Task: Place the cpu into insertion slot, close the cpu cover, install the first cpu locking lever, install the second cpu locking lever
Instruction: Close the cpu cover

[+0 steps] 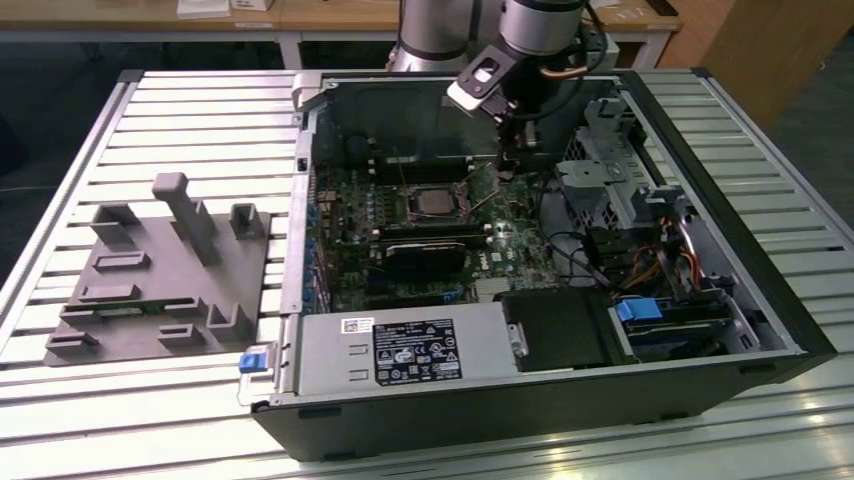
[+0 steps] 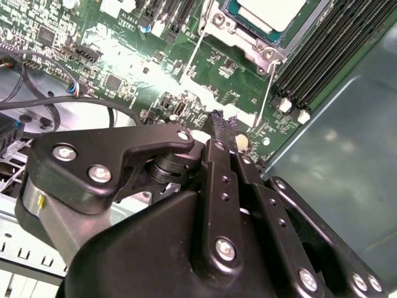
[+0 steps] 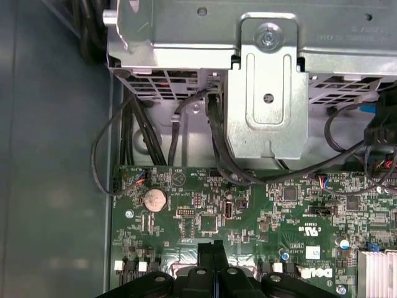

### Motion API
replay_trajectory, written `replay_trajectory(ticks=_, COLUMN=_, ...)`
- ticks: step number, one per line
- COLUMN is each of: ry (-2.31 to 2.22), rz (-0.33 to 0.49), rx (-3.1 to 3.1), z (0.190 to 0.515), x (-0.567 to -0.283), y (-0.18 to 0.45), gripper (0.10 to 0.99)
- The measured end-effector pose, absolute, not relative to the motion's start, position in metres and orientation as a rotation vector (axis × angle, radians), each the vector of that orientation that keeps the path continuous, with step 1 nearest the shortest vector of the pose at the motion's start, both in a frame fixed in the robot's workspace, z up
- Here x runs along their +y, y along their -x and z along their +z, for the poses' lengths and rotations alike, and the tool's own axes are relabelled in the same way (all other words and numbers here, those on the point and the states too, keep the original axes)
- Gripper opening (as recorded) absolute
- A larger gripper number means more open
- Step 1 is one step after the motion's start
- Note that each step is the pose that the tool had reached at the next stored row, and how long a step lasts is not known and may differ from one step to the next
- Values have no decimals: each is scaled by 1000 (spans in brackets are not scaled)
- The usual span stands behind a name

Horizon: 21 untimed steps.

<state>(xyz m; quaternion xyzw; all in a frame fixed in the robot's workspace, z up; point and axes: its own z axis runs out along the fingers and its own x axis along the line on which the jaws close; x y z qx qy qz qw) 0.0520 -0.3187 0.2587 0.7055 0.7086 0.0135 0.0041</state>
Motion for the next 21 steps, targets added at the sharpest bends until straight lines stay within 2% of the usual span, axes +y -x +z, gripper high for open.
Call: replay_trajectory(ticks=21, ry=-2222, rz=18, rx=2231, z=249, x=-317, y=-64, gripper=118)
